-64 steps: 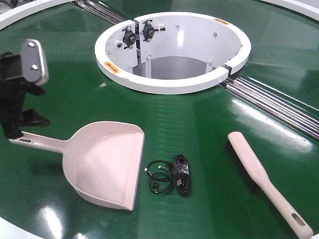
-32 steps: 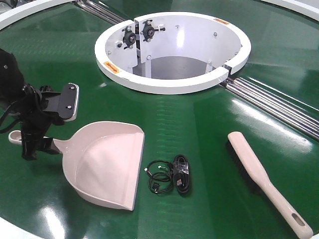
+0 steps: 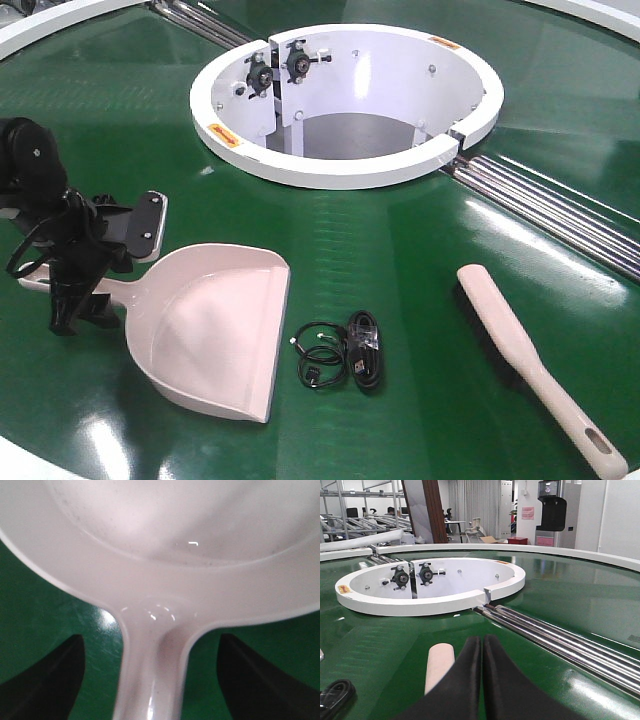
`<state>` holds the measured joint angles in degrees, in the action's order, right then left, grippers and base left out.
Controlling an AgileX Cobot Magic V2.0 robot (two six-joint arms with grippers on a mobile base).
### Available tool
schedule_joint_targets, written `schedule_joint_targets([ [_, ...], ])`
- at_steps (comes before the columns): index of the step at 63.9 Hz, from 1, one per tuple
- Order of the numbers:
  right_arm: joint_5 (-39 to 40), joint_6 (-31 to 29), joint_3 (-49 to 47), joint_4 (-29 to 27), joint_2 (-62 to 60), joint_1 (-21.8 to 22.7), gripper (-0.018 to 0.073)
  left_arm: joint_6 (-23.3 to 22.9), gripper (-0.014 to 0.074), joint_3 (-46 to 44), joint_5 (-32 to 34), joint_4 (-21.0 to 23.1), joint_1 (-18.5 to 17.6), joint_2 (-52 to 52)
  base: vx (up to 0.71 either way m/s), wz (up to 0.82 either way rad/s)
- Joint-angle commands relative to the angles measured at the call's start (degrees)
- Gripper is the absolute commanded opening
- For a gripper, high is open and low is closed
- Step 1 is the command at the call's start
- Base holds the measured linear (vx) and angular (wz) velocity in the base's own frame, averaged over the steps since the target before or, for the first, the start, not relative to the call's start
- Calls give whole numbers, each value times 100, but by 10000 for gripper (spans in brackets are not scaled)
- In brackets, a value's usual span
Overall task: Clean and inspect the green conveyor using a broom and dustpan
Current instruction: 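Close the left gripper around the dustpan handle near its scoop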
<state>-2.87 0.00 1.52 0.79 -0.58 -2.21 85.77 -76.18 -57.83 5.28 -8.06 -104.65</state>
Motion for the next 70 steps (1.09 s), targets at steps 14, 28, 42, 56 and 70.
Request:
schedule_joint_targets([
  [14,456,0,126,13,-105,23,-10,353,502,-152,-17,-149,-29,214,0,0],
  [28,456,0,126,13,-105,28,-10,623,322,-152,6,-169,-29,214,0,0],
  [42,456,0,126,13,-105,28,-10,612,146,-152,-12,-169,-29,214,0,0],
  [56,456,0,126,13,-105,28,-10,549,28,-152,-347,-169,-29,252,0,0],
  [70,456,0,126,13,-105,28,-10,112,0,-152,-400,-169,-178,300,0,0],
])
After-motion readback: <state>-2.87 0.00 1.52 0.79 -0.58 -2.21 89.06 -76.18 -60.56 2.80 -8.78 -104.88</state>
